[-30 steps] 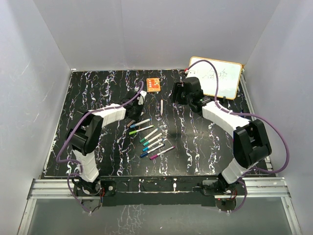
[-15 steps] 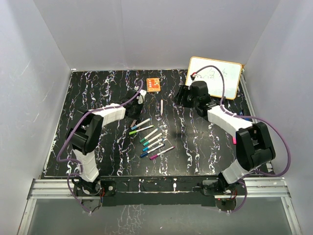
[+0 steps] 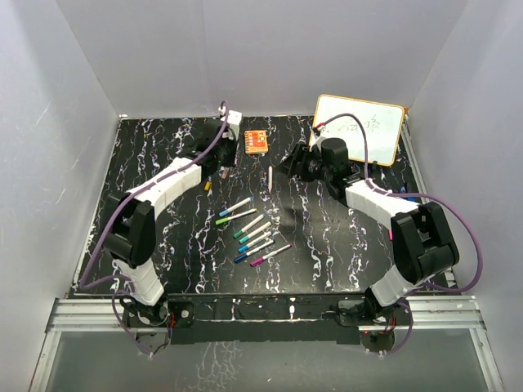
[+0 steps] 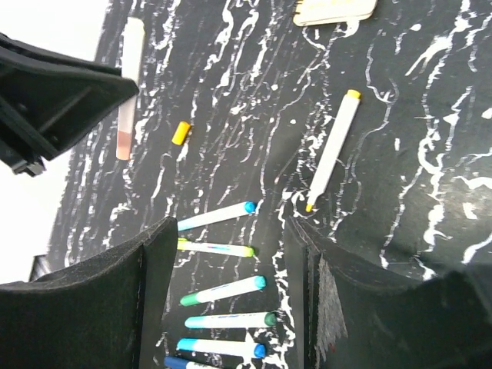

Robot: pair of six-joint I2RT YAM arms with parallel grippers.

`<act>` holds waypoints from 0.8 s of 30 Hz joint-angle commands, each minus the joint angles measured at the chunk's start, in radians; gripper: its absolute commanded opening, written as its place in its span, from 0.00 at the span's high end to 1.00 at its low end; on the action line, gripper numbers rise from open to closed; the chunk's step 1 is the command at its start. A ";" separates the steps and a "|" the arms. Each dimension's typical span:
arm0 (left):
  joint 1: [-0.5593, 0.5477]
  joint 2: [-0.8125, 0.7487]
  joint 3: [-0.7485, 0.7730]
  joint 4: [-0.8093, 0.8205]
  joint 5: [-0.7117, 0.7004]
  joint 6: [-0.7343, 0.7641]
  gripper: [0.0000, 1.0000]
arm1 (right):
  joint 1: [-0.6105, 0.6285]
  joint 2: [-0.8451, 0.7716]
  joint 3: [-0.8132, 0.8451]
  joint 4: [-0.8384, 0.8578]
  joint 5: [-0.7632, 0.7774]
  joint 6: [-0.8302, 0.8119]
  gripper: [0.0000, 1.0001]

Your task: Open the pen caps

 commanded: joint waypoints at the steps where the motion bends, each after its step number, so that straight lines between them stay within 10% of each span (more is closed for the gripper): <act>1: 0.004 -0.091 0.038 -0.024 0.091 -0.054 1.00 | 0.000 -0.017 -0.016 0.159 -0.081 0.076 0.44; 24: -0.122 -0.117 -0.137 0.328 0.470 -0.440 1.00 | 0.000 0.001 -0.090 0.352 -0.133 0.232 0.45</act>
